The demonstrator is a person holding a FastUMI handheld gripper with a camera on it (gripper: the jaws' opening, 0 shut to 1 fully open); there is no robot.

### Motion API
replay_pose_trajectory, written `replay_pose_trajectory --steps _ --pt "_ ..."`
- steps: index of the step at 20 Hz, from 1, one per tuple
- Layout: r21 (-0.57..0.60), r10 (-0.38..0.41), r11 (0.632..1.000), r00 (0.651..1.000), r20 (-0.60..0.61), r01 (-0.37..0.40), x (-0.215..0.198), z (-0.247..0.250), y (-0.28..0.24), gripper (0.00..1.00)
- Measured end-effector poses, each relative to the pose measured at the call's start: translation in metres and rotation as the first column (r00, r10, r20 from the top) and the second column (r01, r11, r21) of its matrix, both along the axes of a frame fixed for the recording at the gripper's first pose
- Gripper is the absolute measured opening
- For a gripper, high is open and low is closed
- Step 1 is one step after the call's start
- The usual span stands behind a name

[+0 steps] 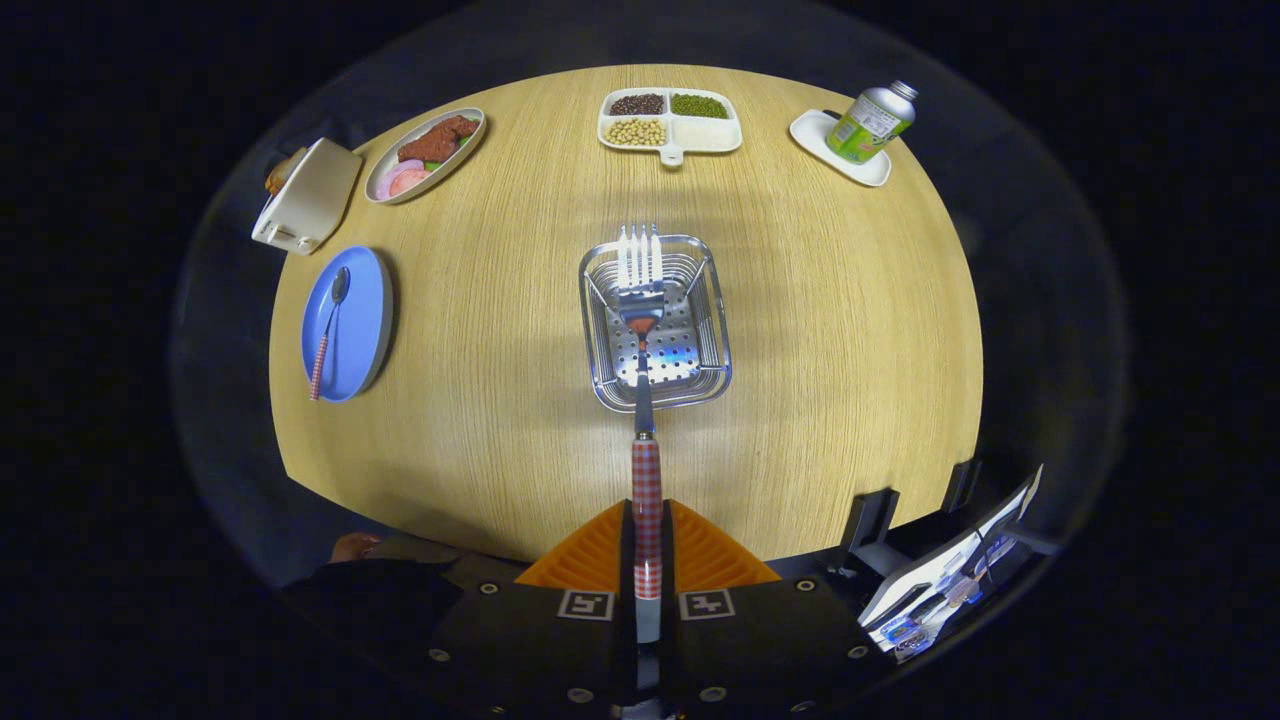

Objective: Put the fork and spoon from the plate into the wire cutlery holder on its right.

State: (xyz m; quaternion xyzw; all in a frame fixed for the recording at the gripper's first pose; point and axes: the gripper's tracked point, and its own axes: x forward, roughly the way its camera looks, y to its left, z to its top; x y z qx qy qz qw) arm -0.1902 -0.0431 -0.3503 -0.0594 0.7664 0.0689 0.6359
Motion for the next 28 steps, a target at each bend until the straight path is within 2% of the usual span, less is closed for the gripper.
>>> replay_pose_trajectory --steps 7,18,22,25,28 --pt "0.012 -0.02 1.0 0.999 -0.035 0.021 0.005 -0.004 -0.006 0.11" --pt "0.027 0.043 0.999 0.994 -0.104 -0.04 0.009 -0.002 -0.005 0.12" --pt "0.044 0.036 0.999 0.994 -0.106 -0.032 0.026 0.001 0.001 0.13" --pt "0.03 0.026 0.999 0.998 -0.06 -0.024 0.053 -0.002 -0.002 0.14" --pt "0.058 -0.043 0.997 0.999 -0.012 0.044 0.077 -0.007 0.007 0.13"
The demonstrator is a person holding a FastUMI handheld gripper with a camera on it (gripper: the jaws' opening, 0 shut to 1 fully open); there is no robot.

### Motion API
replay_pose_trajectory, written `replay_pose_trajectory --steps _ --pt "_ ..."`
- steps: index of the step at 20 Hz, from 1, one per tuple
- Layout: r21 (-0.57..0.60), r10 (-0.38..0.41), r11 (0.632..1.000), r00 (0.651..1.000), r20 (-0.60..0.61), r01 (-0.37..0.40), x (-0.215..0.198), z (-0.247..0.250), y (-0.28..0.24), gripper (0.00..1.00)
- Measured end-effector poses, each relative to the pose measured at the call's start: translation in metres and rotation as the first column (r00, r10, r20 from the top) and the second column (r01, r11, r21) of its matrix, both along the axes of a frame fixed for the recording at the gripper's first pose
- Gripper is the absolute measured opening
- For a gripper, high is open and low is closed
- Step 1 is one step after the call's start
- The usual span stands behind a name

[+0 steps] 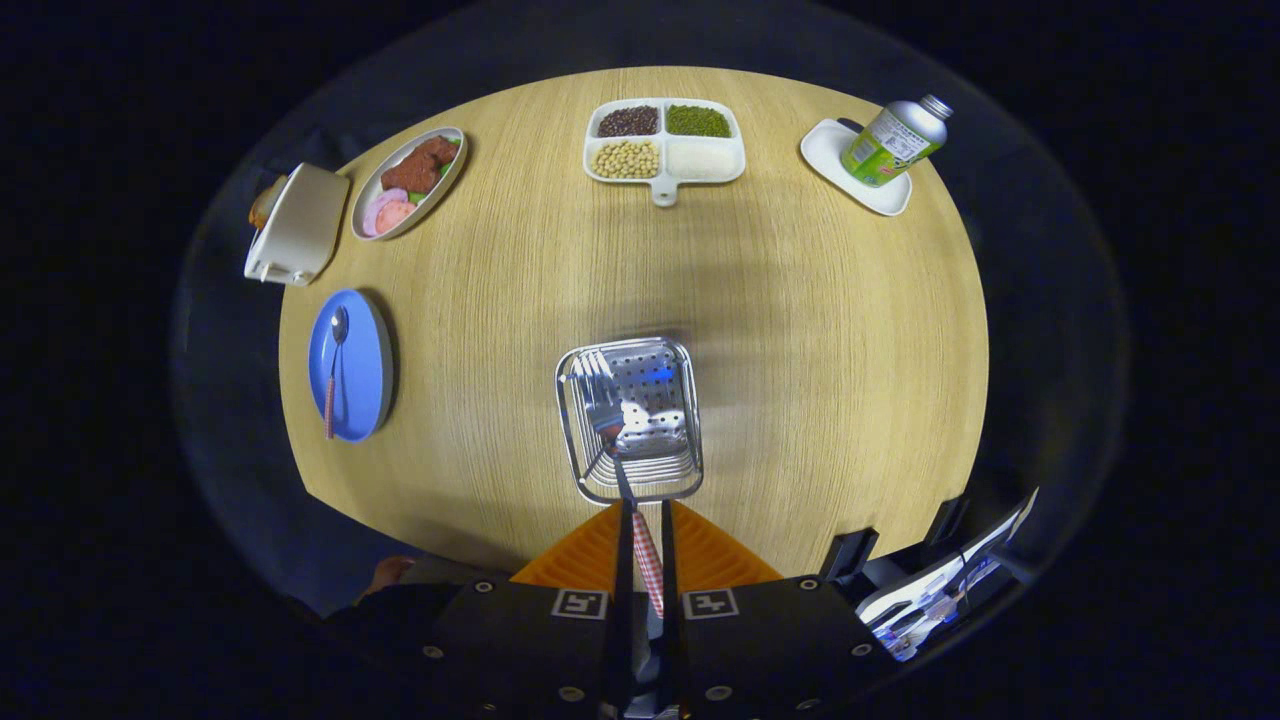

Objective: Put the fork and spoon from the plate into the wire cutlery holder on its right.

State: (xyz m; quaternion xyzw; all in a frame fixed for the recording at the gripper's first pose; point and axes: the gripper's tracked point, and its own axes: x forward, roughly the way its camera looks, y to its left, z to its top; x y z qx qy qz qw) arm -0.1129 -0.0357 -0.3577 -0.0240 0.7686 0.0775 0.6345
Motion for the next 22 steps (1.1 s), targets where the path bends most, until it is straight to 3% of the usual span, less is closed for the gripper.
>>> replay_pose_trajectory --steps 7,9,10,13,16,18,22 --pt "0.054 -0.045 0.998 0.993 0.109 0.04 0.02 0.008 0.017 0.11" --pt "0.071 -0.043 0.997 0.985 0.165 0.032 0.025 0.017 0.028 0.15" --pt "0.093 -0.056 0.995 0.983 0.177 0.04 0.025 0.024 0.038 0.25" --pt "0.168 -0.08 0.985 0.976 0.204 0.046 0.023 0.043 0.073 0.43" --pt "0.207 -0.09 0.977 0.972 0.217 0.044 0.018 0.053 0.107 0.7" --pt "0.215 -0.076 0.976 0.972 0.224 0.027 0.012 0.054 0.131 0.78" --pt "0.218 -0.054 0.976 0.976 0.21 0.007 -0.007 0.049 0.181 0.83"
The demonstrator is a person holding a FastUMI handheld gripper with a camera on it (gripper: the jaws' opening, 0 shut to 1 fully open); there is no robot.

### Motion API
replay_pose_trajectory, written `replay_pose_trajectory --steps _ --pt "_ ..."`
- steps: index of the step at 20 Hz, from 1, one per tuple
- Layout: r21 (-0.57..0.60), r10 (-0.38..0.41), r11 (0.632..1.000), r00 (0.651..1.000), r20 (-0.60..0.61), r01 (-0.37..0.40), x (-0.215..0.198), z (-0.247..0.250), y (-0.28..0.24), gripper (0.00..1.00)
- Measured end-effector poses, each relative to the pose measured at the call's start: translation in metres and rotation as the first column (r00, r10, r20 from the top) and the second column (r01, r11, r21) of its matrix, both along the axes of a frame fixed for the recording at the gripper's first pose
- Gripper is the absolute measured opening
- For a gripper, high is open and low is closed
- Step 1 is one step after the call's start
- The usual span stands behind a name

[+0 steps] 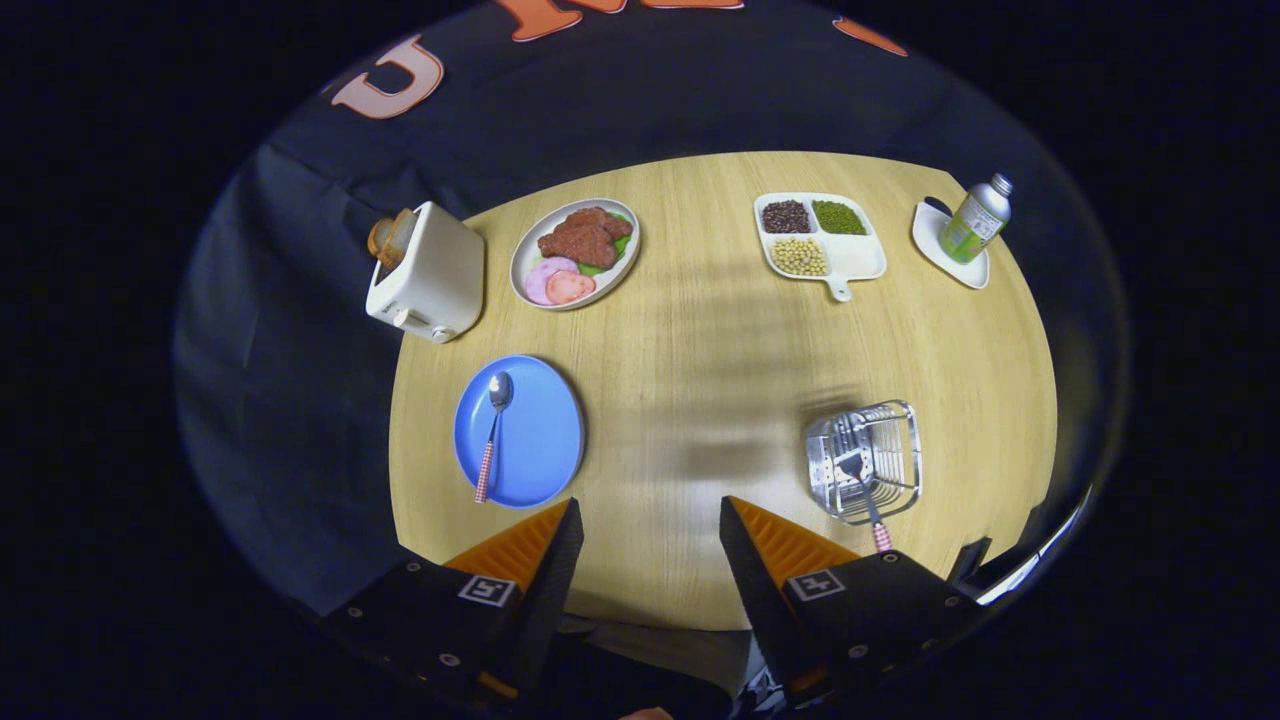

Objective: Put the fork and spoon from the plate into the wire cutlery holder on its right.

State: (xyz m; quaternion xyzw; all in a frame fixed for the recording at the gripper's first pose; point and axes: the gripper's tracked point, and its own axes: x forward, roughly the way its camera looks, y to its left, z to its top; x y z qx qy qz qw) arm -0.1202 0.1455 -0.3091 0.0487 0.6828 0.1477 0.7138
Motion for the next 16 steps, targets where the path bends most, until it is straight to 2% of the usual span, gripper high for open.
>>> replay_pose_trajectory --steps 4,10,16 --pt "0.004 0.063 0.998 0.997 -0.048 -0.063 -0.024 -0.012 0.059 0.85" --pt "0.036 0.105 0.994 0.986 -0.128 -0.101 -0.05 -0.031 0.148 0.85" --pt "0.008 0.129 0.991 0.969 -0.209 -0.131 -0.07 -0.063 0.194 0.84"
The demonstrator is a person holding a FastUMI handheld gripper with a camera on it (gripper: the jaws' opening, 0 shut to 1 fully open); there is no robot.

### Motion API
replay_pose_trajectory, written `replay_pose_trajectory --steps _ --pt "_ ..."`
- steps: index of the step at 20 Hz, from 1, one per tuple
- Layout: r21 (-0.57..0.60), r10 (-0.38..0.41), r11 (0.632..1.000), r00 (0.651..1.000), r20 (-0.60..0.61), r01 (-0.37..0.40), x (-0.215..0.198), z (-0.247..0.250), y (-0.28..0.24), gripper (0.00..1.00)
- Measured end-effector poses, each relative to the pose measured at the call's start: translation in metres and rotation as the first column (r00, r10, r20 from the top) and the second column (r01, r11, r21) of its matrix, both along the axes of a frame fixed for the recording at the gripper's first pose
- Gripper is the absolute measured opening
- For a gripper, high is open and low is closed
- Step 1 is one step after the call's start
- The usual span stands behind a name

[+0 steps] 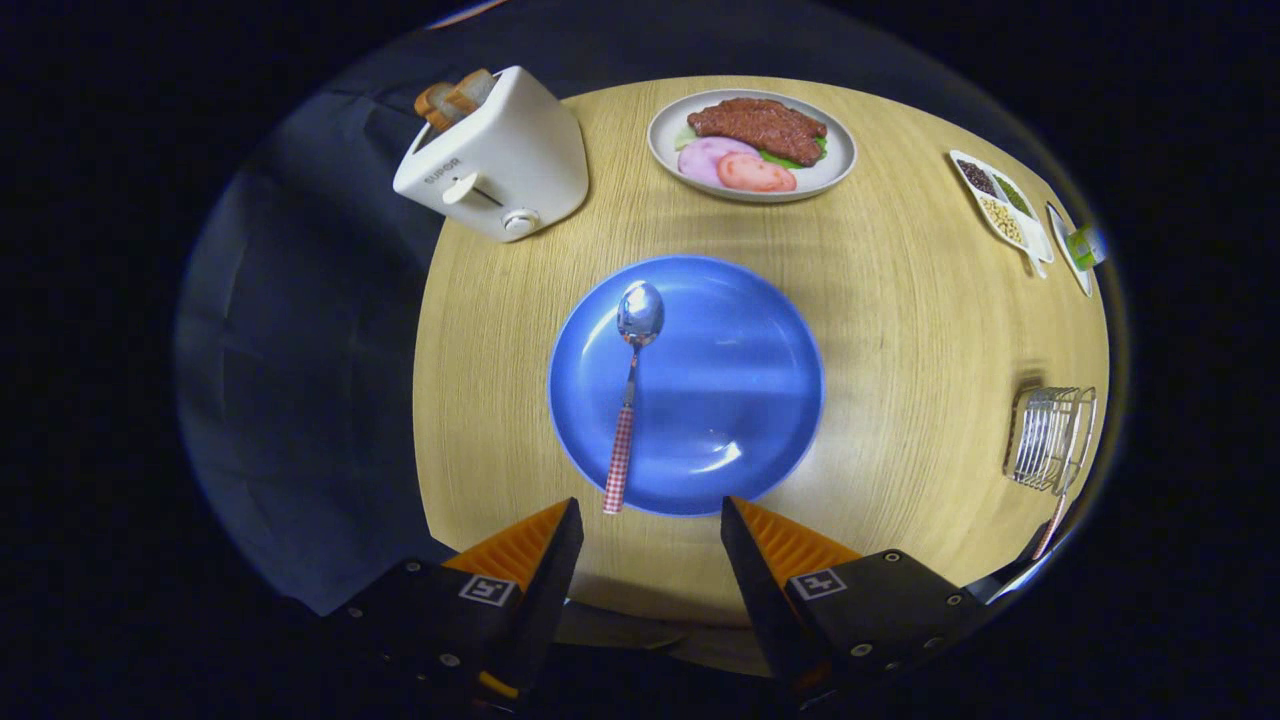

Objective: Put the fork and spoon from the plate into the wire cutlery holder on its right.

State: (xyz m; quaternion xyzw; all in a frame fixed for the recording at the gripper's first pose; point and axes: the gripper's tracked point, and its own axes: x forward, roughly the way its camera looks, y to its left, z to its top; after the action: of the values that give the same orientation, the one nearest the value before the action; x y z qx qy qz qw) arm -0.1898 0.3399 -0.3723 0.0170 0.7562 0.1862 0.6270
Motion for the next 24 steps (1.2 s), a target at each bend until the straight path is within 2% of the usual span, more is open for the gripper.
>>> replay_pose_trajectory --steps 5,9,13,14,18,22,24 --pt "-0.04 -0.015 0.999 0.999 -0.041 0.013 -0.01 -0.031 0.024 0.74" --pt "-0.086 -0.019 0.996 0.999 -0.047 0.014 -0.013 -0.054 0.029 0.62" --pt "-0.131 0.001 0.991 0.999 -0.045 -0.007 -0.017 -0.069 0.025 0.44" --pt "-0.139 0.012 0.99 0.999 -0.041 -0.017 -0.017 -0.07 0.023 0.37" --pt "-0.194 0.064 0.978 0.997 -0.041 -0.071 -0.023 -0.072 0.004 0.21" --pt "-0.159 0.068 0.985 0.997 -0.03 -0.072 -0.018 -0.07 0.002 0.11" --pt "-0.122 0.07 0.99 0.997 -0.013 -0.071 -0.012 -0.06 -0.002 0.1"
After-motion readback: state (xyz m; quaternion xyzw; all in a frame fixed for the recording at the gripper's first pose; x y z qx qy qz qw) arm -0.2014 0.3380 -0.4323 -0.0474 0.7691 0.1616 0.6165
